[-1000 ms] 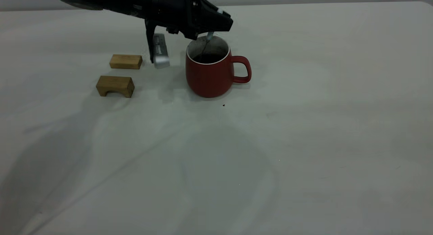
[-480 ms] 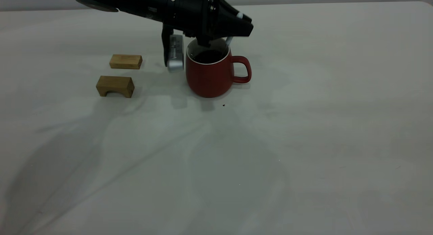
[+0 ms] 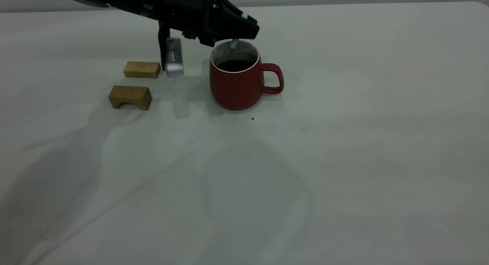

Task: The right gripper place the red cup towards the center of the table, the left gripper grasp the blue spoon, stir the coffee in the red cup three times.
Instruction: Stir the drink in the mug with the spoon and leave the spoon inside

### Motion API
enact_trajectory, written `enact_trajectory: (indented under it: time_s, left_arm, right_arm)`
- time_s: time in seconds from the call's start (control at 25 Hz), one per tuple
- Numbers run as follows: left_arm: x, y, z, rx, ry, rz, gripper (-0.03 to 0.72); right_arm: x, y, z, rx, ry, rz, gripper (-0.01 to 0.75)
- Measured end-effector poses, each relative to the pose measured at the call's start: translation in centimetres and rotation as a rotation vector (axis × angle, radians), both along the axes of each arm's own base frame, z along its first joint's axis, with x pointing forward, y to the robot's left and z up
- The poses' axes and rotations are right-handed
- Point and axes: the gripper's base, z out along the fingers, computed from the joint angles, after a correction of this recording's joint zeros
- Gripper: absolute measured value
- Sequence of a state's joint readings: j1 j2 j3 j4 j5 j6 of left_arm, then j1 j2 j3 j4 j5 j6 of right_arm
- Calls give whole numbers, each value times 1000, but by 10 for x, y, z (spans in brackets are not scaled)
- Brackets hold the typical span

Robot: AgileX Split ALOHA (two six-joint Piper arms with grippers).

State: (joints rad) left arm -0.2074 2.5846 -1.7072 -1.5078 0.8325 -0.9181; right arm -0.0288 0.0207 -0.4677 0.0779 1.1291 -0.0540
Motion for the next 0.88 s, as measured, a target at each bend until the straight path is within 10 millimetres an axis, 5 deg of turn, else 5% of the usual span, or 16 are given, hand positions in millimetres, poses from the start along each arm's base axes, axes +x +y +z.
enact_trajectory:
  time_s: [0.36,0.88]
  left_arm:
    - [-2,-22,4,-13,-162,-38,145]
    - [-10,-21,2,3,-170,-149,145]
  right_arm:
    - [0,0,0,0,0,0,375]
    - [0,0,0,0,0,0,375]
